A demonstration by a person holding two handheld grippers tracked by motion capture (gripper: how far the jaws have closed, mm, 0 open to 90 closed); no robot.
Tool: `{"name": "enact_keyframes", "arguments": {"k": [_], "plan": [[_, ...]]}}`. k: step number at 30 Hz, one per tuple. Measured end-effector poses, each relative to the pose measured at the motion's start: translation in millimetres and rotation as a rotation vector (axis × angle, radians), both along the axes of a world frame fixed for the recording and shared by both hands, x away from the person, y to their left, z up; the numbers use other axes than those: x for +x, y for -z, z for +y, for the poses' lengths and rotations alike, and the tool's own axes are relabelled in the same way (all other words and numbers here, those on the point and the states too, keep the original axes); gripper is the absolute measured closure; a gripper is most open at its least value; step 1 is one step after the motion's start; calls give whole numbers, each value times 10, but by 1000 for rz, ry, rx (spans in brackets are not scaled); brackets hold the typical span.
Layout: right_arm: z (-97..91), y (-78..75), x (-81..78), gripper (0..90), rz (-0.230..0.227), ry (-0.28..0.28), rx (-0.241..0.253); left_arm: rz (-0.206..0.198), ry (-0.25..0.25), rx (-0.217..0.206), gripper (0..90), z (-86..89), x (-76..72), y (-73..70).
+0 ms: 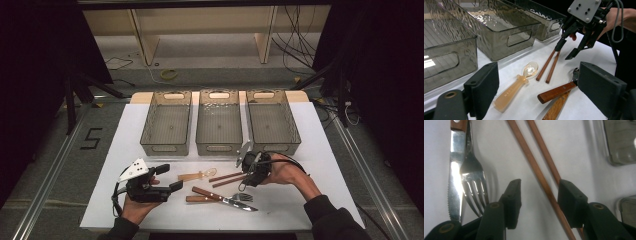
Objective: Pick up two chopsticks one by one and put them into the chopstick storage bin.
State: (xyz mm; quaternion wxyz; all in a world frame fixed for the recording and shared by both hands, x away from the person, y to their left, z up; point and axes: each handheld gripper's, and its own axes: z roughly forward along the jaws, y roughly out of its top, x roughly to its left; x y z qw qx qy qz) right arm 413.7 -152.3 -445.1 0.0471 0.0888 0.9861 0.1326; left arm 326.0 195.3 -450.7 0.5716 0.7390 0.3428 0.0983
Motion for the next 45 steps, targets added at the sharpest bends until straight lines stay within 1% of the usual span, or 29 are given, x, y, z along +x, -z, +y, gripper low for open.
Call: {"name": "enact_keyframes", "arguments": {"k": [1, 2, 3, 4, 5, 6, 8, 9, 10, 11, 12, 14, 15, 17, 20, 23, 25, 27, 30, 31, 33, 34, 35, 37, 38, 40, 44, 45], "plan": [[4, 10, 6, 567, 1, 0, -4, 1, 1, -1, 172, 0, 0, 0], [4, 23, 18, 578, -4, -14, -4, 1, 0, -1, 173, 0, 0, 0], [8, 25, 25, 587, 2, -12, -9, 1, 0, -1, 172, 0, 0, 0], [11, 38, 34, 593, -5, -16, -5, 0, 0, 0, 172, 1, 0, 0], [14, 40, 44, 600, -1, -20, -19, 1, 0, -2, 173, 1, 0, 0], [18, 45, 44, 610, -3, -12, -16, 1, 0, -2, 173, 1, 0, 0], [19, 63, 68, 623, -4, -27, -25, 1, 0, -1, 173, 2, 0, 0], [21, 70, 72, 628, -2, -22, -28, 1, 0, -1, 173, 2, 0, 0], [23, 75, 74, 634, 9, -15, -36, 1, 1, -1, 172, 2, 1, 0], [23, 84, 88, 639, -1, -29, -37, 1, 1, -1, 172, 2, 1, 0], [28, 89, 86, 644, 6, -19, -39, 1, 0, 0, 172, 3, 1, 0], [31, 94, 93, 650, 1, -36, -50, 1, 0, -1, 173, 4, 2, 1], [40, 97, 86, 656, 7, -25, -53, 1, 0, -2, 173, 5, 2, 1], [44, 102, 85, 664, 3, -28, -68, 1, -1, -2, 173, 5, 1, 0], [41, 100, 77, 687, 3, -29, -73, 1, -1, -2, 172, 6, 1, 0], [28, 97, 70, 709, 6, -42, -81, 1, -1, -2, 172, 5, 1, 0], [22, 94, 68, 723, 4, -54, -96, 0, 0, -2, 172, 5, 2, 0], [22, 94, 54, 730, 16, -53, -111, 0, -1, -2, 172, 5, 0, -1], [26, 99, 45, 745, 6, -71, -117, 0, -2, -3, 172, 6, -1, -2], [30, 96, 31, 750, 15, -66, -124, 1, -4, -7, 172, 4, -2, -1], [39, 97, 25, 769, 7, -82, -127, 0, -5, -8, 173, 5, -4, -2], [41, 106, 28, 776, 3, -101, -122, 0, -5, -8, 172, 5, -4, -2], [49, 98, 21, 782, 1, -103, -135, 0, -6, -9, 172, 5, -4, -2], [52, 101, 20, 786, 4, -109, -134, -1, -5, -10, 172, 7, -4, -3], [61, 101, 16, 798, -2, -130, -140, -2, -5, -9, 172, 8, -5, -4], [71, 96, 5, 807, 1, -139, -152, -1, -5, -9, 172, 7, -4, -3], [81, 103, 4, 820, -2, -165, -152, -2, -5, -7, 172, 8, -5, -4], [88, 96, -10, 830, 0, -169, -165, -1, -5, -7, 172, 9, -5, -4]]}}
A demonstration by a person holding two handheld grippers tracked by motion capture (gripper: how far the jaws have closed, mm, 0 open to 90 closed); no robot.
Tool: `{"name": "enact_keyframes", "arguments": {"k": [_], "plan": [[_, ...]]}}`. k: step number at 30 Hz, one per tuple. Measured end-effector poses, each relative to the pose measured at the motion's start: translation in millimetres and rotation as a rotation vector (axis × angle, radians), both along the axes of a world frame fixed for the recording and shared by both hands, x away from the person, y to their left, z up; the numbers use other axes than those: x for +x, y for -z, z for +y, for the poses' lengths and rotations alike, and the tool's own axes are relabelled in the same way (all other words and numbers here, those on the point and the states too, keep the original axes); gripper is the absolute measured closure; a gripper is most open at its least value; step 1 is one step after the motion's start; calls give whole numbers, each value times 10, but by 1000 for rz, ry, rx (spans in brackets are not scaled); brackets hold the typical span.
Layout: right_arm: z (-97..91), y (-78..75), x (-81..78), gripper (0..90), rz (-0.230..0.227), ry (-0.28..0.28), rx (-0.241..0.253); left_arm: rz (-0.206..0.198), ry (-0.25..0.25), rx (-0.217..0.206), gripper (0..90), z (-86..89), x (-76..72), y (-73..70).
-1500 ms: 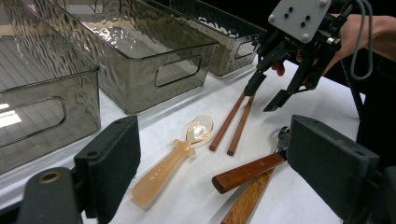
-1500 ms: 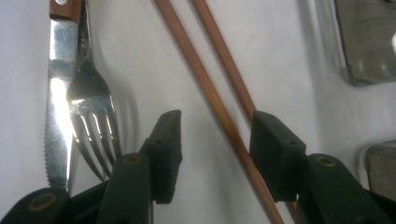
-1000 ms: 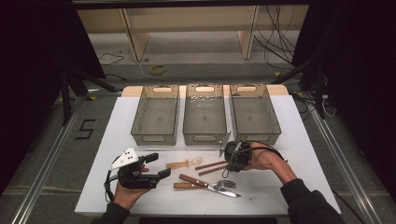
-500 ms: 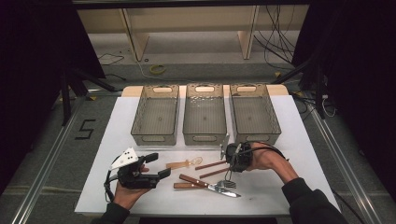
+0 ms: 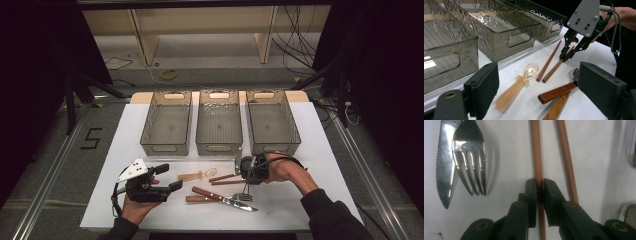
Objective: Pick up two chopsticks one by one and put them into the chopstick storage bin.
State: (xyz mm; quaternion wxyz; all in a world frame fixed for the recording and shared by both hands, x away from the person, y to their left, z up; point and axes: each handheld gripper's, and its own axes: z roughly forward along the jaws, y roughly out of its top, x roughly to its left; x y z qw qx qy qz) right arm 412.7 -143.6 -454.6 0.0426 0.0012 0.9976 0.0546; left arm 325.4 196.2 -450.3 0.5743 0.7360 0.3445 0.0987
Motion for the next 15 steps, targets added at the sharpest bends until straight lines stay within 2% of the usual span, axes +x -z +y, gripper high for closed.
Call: {"name": "enact_keyframes", "arguments": {"k": [6, 9, 10, 13, 15], "plan": [[-6, -2, 1, 841, -13, -25, 5, 0, -1, 1, 173, -1, -1, 0], [-28, -27, -6, 843, -12, -27, 25, 1, -1, 3, 172, -2, 0, 1], [-41, -79, -30, 843, -16, -28, 49, 2, 1, 7, 172, 0, 1, 0], [-61, -138, -62, 844, -28, -34, 70, 5, 4, 13, 172, -6, 6, 1], [-73, -183, -87, 844, -51, -30, 83, 7, 6, 14, 172, -8, 7, 0]]}}
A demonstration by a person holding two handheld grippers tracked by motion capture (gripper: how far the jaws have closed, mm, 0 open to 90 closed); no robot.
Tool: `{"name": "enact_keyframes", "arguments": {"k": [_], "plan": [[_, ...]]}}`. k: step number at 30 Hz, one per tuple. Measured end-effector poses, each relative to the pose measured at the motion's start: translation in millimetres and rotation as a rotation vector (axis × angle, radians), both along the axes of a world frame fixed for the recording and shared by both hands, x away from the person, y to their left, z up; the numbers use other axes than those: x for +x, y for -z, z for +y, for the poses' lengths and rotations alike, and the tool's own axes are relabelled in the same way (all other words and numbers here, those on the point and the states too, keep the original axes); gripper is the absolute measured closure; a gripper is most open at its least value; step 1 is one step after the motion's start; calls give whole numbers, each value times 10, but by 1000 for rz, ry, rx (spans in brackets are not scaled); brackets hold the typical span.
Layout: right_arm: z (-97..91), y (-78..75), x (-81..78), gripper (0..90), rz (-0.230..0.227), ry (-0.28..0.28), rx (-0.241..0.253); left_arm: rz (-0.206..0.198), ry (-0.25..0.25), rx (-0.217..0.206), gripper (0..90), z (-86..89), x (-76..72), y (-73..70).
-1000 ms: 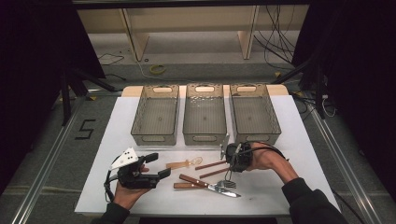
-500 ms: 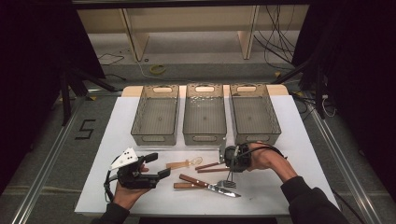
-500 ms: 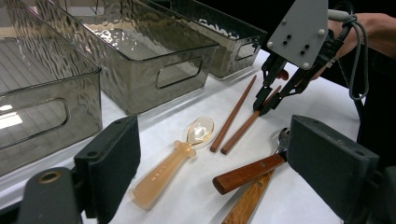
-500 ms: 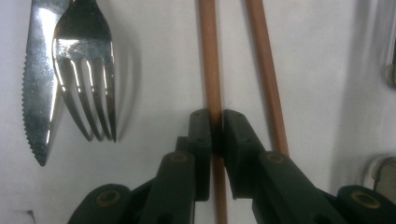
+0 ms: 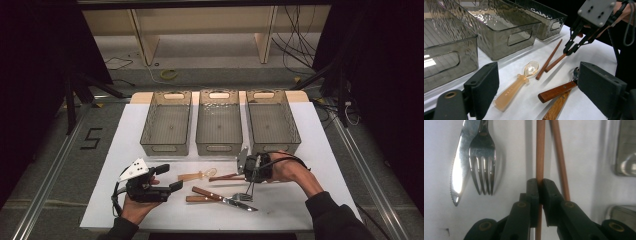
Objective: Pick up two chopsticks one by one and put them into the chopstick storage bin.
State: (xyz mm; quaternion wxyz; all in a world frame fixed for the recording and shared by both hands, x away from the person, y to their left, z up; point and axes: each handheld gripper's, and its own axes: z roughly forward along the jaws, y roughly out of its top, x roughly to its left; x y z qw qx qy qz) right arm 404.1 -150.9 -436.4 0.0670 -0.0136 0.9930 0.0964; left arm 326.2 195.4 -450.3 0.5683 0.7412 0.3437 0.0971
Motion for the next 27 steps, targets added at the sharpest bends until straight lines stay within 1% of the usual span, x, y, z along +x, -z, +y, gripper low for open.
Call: {"name": "enact_keyframes", "arguments": {"k": [2, 3, 4, 5, 6, 7, 8, 10, 11, 14, 15, 17, 19, 20, 22, 24, 27], "plan": [[-11, -39, -18, 844, -20, -6, 24, 2, -1, -2, 173, -7, 3, -3], [-11, -39, -18, 844, -20, -6, 24, 4, 3, 3, 173, -9, 10, -5], [-17, -79, -54, 844, -36, 3, 32, 7, 4, 8, 173, -16, 18, -6], [-15, -90, -66, 844, -45, 4, 31, 16, 8, 14, 174, -22, 31, -4], [-11, -102, -77, 844, -58, -1, 37, 16, 8, 14, 178, -22, 31, -4], [-5, -119, -100, 844, -63, 3, 42, 19, 6, 26, 179, -44, 45, -7], [-5, -119, -100, 844, -63, 3, 42, 19, 6, 26, 179, -44, 45, -7], [23, -147, -144, 844, -71, -9, 56, 23, 20, 33, 178, -70, 61, -18], [37, -163, -162, 844, -76, -15, 51, 29, 27, 39, 177, -96, 70, -29], [71, -191, -201, 844, -89, -26, 58, 48, 53, 69, 173, -156, 109, -56], [82, -208, -209, 844, -91, -36, 57, 47, 59, 83, 174, -180, 122, -66], [113, -230, -235, 844, -99, -37, 63, 54, 73, 102, 175, -227, 152, -90], [144, -248, -249, 844, -107, -51, 55, 51, 86, 111, 182, -267, 172, -116], [144, -248, -249, 844, -107, -51, 55, 47, 107, 125, 182, -295, 188, -140], [199, -274, -270, 844, -112, -67, 48, 38, 122, 141, 205, -337, 203, -171], [234, -291, -282, 844, -115, -73, 41, 42, 147, 155, 216, -381, 220, -199], [266, -307, -292, 844, -121, -90, 36, 41, 186, 204, 233, -442, 234, -230]]}}
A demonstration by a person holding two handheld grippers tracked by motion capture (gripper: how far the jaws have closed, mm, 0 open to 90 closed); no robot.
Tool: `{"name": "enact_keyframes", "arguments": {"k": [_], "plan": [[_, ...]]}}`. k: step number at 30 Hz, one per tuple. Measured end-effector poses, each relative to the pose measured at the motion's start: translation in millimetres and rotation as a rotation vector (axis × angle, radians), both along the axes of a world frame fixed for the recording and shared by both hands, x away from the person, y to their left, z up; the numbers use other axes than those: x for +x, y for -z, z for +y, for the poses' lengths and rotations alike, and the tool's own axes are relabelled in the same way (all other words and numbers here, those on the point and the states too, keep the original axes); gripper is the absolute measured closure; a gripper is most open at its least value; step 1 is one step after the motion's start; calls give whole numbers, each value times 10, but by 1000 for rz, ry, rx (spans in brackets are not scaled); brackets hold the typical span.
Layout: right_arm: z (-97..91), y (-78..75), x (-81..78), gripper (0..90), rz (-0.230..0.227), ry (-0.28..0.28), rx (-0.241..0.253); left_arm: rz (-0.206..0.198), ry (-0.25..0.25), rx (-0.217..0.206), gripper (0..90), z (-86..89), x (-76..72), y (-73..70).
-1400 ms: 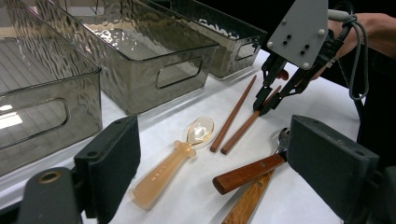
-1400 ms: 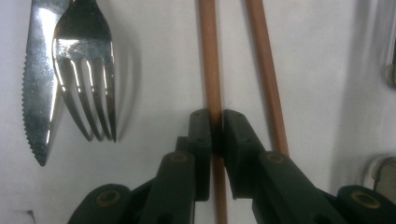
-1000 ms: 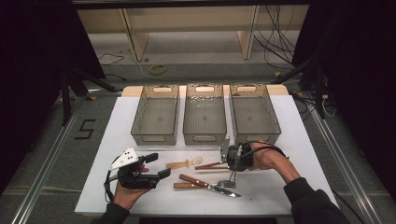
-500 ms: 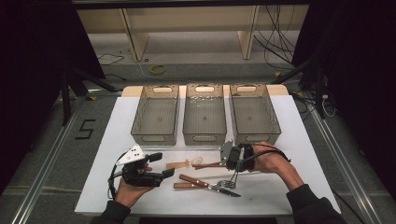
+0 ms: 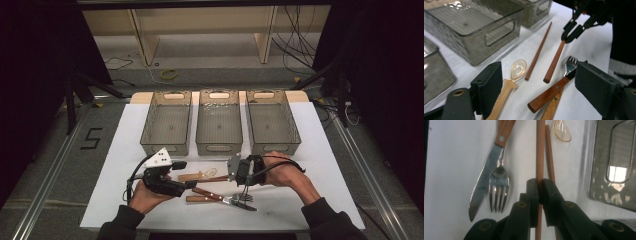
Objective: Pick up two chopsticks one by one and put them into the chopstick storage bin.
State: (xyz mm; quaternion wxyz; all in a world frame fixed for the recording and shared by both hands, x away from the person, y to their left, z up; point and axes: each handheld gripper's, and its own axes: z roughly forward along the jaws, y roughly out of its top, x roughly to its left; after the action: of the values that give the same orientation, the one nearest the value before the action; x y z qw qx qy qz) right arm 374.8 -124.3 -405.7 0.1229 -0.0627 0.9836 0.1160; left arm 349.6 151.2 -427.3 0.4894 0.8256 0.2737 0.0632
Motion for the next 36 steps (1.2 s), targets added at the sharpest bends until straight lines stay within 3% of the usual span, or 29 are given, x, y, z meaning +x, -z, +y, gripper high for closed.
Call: {"name": "enact_keyframes", "arguments": {"k": [6, 14, 20, 36], "plan": [[78, -30, -13, 844, -11, -14, -13, 15, 97, 84, 283, -147, 5, -47], [112, -93, -56, 844, -25, -22, -2, 27, 151, 217, 336, -324, 35, -7], [147, -112, -86, 844, -39, -43, -4, 28, 179, 262, 397, -387, 46, -2], [233, -98, -135, 844, -32, -65, -20, 8, 257, 334, 612, -516, 62, -2]]}}
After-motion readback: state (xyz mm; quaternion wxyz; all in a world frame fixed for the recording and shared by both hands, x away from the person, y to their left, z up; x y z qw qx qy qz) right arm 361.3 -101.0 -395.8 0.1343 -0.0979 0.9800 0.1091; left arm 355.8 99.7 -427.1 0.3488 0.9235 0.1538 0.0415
